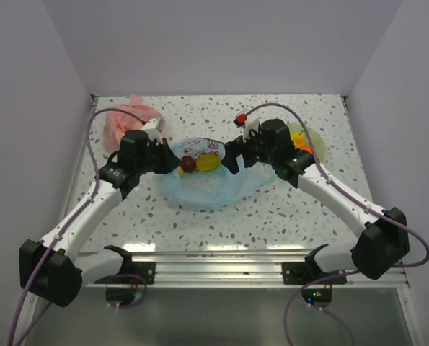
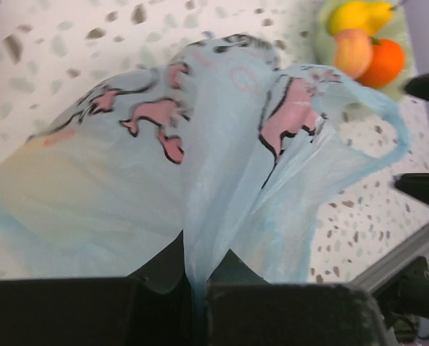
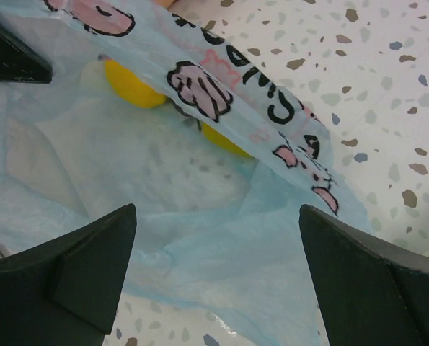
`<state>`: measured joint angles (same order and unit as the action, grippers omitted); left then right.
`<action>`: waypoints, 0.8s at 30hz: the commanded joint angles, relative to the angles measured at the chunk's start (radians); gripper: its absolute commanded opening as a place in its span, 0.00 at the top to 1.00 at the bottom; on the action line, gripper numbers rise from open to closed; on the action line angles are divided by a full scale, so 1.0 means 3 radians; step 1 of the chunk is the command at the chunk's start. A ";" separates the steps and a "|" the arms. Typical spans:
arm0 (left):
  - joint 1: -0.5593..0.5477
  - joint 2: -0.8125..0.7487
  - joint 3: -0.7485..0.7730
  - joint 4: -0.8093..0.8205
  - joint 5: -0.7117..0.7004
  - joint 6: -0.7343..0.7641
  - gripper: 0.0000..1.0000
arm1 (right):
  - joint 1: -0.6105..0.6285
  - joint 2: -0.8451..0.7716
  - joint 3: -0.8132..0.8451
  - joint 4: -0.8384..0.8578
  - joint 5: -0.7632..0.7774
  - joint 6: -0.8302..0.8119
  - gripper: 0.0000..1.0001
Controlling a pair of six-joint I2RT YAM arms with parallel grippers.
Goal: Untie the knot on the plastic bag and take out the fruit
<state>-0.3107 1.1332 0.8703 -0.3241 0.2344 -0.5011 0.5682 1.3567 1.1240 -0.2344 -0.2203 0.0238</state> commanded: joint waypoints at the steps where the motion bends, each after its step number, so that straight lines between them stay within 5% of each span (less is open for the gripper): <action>1: -0.0416 -0.0014 0.0544 0.0078 0.0124 0.0060 1.00 | 0.0013 0.0013 -0.0085 0.0147 -0.0186 -0.0125 0.03; 7: -0.0560 -0.0034 0.0255 -0.0101 -0.0361 -0.0032 1.00 | 0.0018 0.0008 -0.0162 0.0142 -0.0227 -0.0151 0.04; 12: -0.0565 0.0022 -0.0272 0.0190 -0.0270 -0.0232 1.00 | 0.0095 0.0034 -0.0234 0.0091 -0.0227 -0.0172 0.08; 24: -0.0565 -0.0060 -0.0539 0.0226 -0.0771 -0.0222 1.00 | 0.0478 0.0519 -0.0255 0.0295 -0.0237 0.0012 0.21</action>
<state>-0.4801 1.1404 0.7166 -0.3050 0.0704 -0.5423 0.6651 1.4727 1.0424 -0.2104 -0.2653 -0.0059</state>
